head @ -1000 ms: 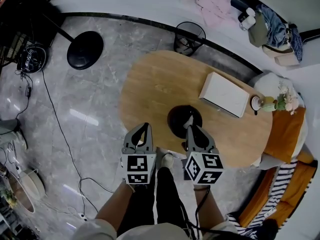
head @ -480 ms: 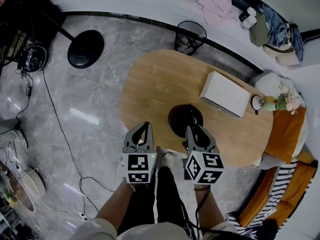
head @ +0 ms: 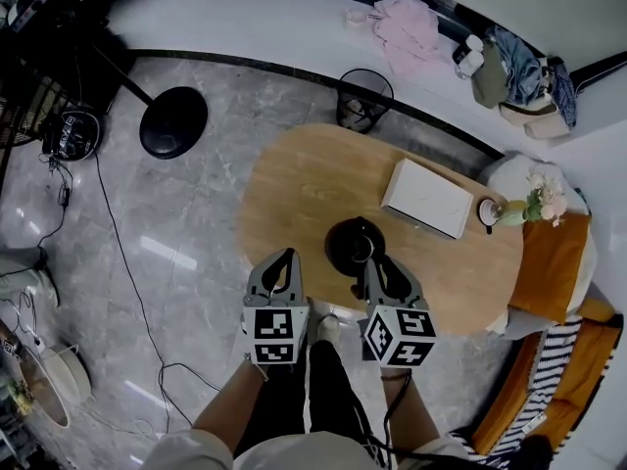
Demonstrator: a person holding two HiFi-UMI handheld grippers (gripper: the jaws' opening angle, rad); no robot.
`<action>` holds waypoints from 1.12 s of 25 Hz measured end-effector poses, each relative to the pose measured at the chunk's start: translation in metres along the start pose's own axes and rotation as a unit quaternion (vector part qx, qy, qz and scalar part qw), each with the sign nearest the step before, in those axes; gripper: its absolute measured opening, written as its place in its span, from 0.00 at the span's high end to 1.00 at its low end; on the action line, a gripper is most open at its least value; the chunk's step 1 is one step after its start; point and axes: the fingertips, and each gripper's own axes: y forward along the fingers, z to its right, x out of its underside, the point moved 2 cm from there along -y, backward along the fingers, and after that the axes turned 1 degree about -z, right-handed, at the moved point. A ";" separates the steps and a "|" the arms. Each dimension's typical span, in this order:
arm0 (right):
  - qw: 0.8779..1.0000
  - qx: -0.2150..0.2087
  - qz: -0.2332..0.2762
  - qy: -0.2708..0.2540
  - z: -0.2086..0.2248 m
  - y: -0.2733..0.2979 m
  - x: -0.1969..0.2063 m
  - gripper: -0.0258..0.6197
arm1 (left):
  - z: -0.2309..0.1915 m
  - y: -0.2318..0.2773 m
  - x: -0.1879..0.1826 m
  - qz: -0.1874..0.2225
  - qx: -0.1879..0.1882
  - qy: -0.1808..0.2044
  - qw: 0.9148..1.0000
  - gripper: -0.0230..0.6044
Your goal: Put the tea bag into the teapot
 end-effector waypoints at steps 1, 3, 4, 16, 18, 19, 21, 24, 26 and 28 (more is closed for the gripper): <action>1.000 0.001 0.004 0.000 0.001 -0.005 -0.004 0.80 | 0.003 -0.003 -0.005 0.002 0.000 0.001 1.000 0.95; 1.000 0.002 0.012 -0.001 0.004 -0.017 -0.011 0.80 | 0.009 -0.010 -0.016 0.007 0.002 0.001 1.000 0.95; 1.000 0.003 0.017 -0.001 0.006 -0.023 -0.016 0.80 | 0.013 -0.013 -0.021 0.010 0.004 0.002 1.000 0.95; 0.995 0.023 0.102 -0.004 0.013 -0.097 -0.086 0.87 | 0.050 -0.061 -0.113 0.086 0.020 0.040 0.995 0.95; 0.993 0.026 0.118 -0.006 0.014 -0.111 -0.096 0.88 | 0.051 -0.069 -0.127 0.100 0.017 0.038 0.994 0.95; 0.992 0.027 0.125 -0.008 0.015 -0.117 -0.101 0.88 | 0.051 -0.073 -0.134 0.107 0.017 0.038 0.993 0.95; 0.990 0.030 0.138 -0.014 0.016 -0.130 -0.108 0.89 | 0.054 -0.082 -0.145 0.121 0.016 0.041 0.992 0.95; 0.987 0.030 0.157 -0.020 0.019 -0.144 -0.117 0.90 | 0.058 -0.092 -0.159 0.141 0.014 0.043 0.989 0.95; 0.985 0.029 0.167 -0.021 0.021 -0.152 -0.122 0.90 | 0.061 -0.096 -0.166 0.150 0.015 0.040 0.988 0.95; 0.984 0.030 0.175 -0.020 0.024 -0.158 -0.126 0.90 | 0.064 -0.098 -0.170 0.152 0.015 0.040 0.987 0.95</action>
